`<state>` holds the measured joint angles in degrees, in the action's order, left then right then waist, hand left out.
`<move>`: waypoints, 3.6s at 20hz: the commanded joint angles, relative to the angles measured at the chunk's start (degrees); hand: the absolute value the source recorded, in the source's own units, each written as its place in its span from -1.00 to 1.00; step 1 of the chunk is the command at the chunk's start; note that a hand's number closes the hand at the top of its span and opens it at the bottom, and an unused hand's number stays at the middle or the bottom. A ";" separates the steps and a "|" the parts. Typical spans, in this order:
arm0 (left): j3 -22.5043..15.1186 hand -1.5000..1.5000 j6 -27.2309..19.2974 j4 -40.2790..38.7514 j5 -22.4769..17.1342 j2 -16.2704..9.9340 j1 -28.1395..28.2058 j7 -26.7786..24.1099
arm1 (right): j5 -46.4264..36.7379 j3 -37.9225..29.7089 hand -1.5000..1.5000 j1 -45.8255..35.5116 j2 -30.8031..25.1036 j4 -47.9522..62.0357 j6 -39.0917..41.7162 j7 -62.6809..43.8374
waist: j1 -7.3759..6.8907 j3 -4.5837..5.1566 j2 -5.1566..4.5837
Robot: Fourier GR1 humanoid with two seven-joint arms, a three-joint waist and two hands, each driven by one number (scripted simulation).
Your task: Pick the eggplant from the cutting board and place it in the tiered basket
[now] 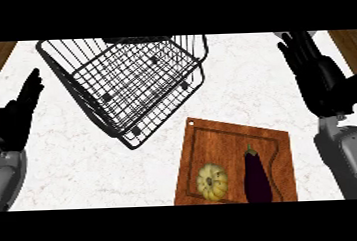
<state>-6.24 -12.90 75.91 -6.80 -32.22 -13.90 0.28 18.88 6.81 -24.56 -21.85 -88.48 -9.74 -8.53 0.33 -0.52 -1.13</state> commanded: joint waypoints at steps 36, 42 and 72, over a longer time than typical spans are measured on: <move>-6.92 0.00 5.09 10.77 -9.88 15.34 4.56 9.74 | -89.10 18.46 -1.00 67.59 11.17 -37.27 -14.63 -23.09 | -0.39 1.18 -0.01; -7.12 0.00 6.46 11.90 -11.03 15.33 3.49 11.60 | -107.14 25.77 -1.00 61.81 21.51 -34.37 -3.53 -37.55 | -1.15 1.02 0.18; -4.17 0.00 8.23 9.29 -8.68 17.27 3.89 11.86 | -111.05 32.68 -1.00 42.44 21.82 -14.57 0.97 -65.15 | 0.46 0.51 1.06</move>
<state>-11.74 -4.97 89.48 -15.50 -15.94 -4.80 11.34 -92.09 40.52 16.74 -0.67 -105.27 -3.57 -66.79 -0.10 -0.25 0.53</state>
